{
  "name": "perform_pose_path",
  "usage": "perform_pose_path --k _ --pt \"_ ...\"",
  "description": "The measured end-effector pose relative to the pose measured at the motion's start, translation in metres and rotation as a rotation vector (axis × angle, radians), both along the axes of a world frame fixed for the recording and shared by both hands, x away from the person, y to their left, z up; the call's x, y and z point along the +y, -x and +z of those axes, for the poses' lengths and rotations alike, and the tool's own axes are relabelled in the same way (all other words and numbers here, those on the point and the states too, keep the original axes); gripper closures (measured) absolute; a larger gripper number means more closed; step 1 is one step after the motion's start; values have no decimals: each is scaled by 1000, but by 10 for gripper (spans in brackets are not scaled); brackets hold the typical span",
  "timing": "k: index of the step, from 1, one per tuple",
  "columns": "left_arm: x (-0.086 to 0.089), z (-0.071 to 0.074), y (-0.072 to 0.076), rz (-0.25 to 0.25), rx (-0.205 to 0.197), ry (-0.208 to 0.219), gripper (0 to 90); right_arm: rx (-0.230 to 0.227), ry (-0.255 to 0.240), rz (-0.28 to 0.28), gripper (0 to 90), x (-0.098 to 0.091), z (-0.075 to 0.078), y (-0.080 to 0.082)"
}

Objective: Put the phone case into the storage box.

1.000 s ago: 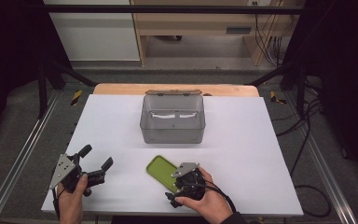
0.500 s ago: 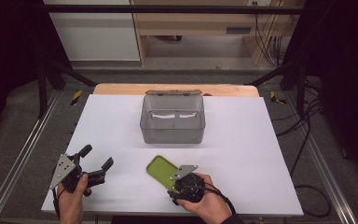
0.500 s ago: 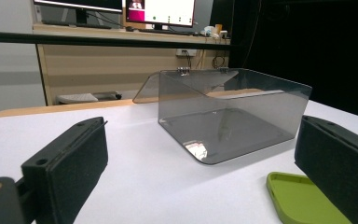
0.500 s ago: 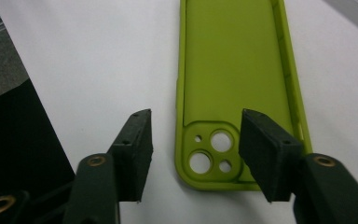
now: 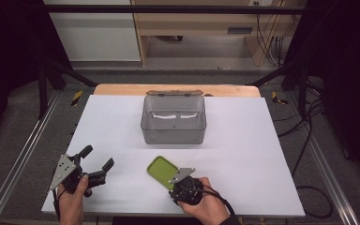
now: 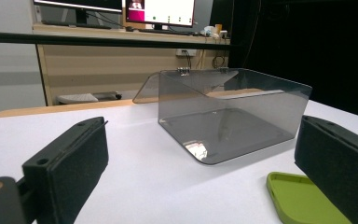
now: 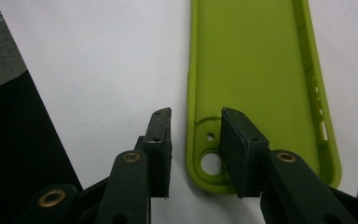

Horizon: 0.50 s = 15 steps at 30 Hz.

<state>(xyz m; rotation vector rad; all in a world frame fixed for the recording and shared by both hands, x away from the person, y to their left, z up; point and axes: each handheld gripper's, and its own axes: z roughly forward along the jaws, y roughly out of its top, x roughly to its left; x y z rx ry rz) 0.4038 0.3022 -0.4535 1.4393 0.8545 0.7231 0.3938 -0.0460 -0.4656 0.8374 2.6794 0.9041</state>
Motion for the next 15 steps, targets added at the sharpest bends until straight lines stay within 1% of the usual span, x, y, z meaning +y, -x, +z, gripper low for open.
perform_pose_path --k 1,7,9,11,15 --pt "0 0 0 1 -1 4 25 -6 2 -1 663 0 0 0" --pt "0 0 0 -1 -1 0 26 -12 4 -3 697 0 0 1" --pt "-1 0 0 -1 -1 0 26 -20 8 -2 712 0 0 2" --pt "-1 0 0 -1 -1 -1 26 -15 6 -2 718 0 0 3" --pt "0 0 0 -1 -2 -4 27 -21 2 1 762 1 -1 4"
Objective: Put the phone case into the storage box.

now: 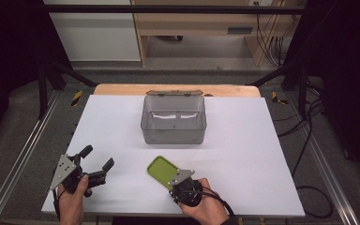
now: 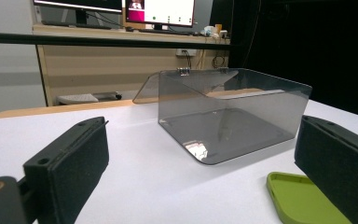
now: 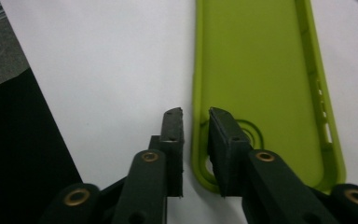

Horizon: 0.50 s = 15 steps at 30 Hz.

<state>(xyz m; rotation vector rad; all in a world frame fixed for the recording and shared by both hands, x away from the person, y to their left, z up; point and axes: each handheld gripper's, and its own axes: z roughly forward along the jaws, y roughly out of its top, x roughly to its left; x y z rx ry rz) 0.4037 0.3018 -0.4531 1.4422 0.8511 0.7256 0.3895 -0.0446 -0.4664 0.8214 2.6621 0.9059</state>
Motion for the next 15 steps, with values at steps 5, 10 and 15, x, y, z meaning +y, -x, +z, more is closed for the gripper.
perform_pose_path --k 5,10,15 --pt "-1 0 0 -3 0 2 28 -36 23 -5 821 7 -1 5" --pt "-4 0 0 -13 3 -14 30 -50 -1 -11 871 4 -3 4" --pt "-7 1 1 -24 4 -20 32 17 -27 11 880 -2 2 -7"
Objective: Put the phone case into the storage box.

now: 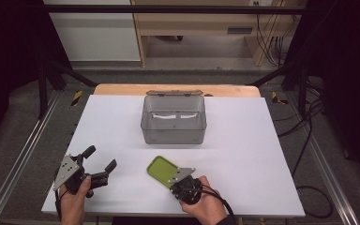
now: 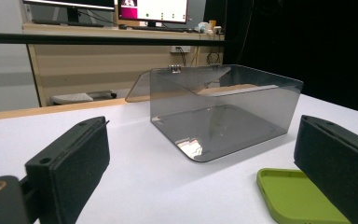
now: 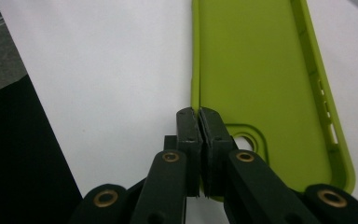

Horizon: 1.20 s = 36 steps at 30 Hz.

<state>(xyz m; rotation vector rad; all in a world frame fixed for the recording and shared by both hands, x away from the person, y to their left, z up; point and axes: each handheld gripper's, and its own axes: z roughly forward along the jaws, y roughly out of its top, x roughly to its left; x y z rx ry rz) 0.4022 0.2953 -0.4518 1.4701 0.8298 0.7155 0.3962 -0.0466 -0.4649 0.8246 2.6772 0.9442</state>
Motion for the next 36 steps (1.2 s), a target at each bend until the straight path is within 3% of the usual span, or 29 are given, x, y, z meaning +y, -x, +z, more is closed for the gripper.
perform_pose_path --k 9,15,24,36 --pt "-3 1 1 -18 1 -16 34 47 -25 40 880 -15 29 -16" --pt "-14 1 2 -60 9 -56 35 65 7 85 880 -20 44 -27" --pt "-44 -1 9 -122 -9 -204 40 109 7 117 880 -22 58 -48" --pt "-75 -9 13 -155 -45 -408 64 137 45 187 879 8 80 -57"
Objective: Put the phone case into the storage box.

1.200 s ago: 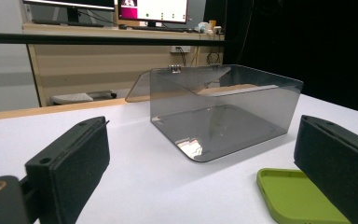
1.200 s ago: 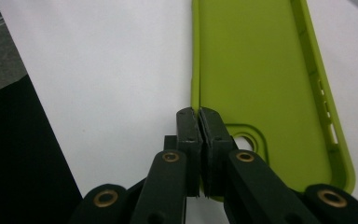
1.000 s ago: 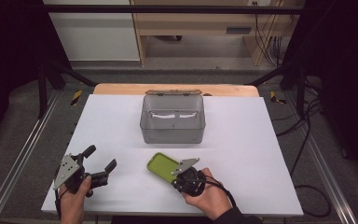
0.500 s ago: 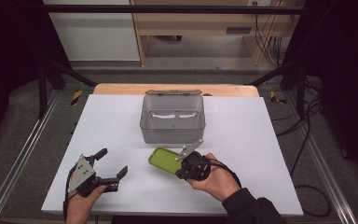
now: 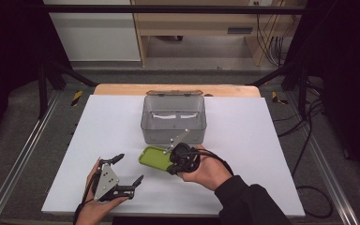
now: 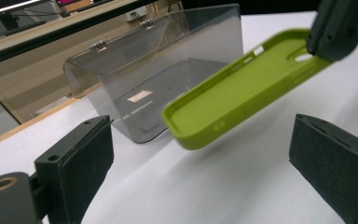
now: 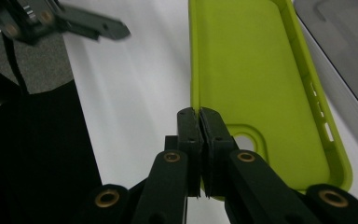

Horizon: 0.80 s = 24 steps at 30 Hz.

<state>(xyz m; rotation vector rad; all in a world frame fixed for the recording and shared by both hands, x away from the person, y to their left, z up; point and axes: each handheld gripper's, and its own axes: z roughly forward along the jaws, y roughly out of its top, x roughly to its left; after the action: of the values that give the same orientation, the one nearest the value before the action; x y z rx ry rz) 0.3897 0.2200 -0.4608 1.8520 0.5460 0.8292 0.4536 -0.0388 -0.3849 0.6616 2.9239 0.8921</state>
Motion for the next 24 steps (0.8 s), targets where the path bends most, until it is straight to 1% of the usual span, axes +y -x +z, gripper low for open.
perform_pose_path --k 4,7,10,12,14,17,19,21,23,24 --pt "-5 -2 2 -2 -26 -51 91 4 5 27 879 11 6 -2" --pt "-7 -2 3 1 -55 -91 117 9 11 45 880 18 8 -2" --pt "-9 -2 3 5 -89 -118 143 13 3 63 880 22 11 -1" --pt "-9 -3 4 3 -96 -126 167 19 2 70 879 25 13 0" --pt "-10 -3 4 3 -111 -156 187 19 1 79 880 27 16 1" --pt "-11 -4 4 7 -128 -170 223 26 7 97 880 30 20 3" --pt "-11 -3 5 9 -136 -174 234 28 10 105 879 31 20 3" --pt "-12 -3 5 9 -148 -184 258 38 16 118 879 34 21 5" --pt "-13 -4 6 6 -154 -196 297 38 21 135 879 38 22 7" --pt "-13 -4 6 6 -159 -203 297 38 21 135 879 38 22 7"
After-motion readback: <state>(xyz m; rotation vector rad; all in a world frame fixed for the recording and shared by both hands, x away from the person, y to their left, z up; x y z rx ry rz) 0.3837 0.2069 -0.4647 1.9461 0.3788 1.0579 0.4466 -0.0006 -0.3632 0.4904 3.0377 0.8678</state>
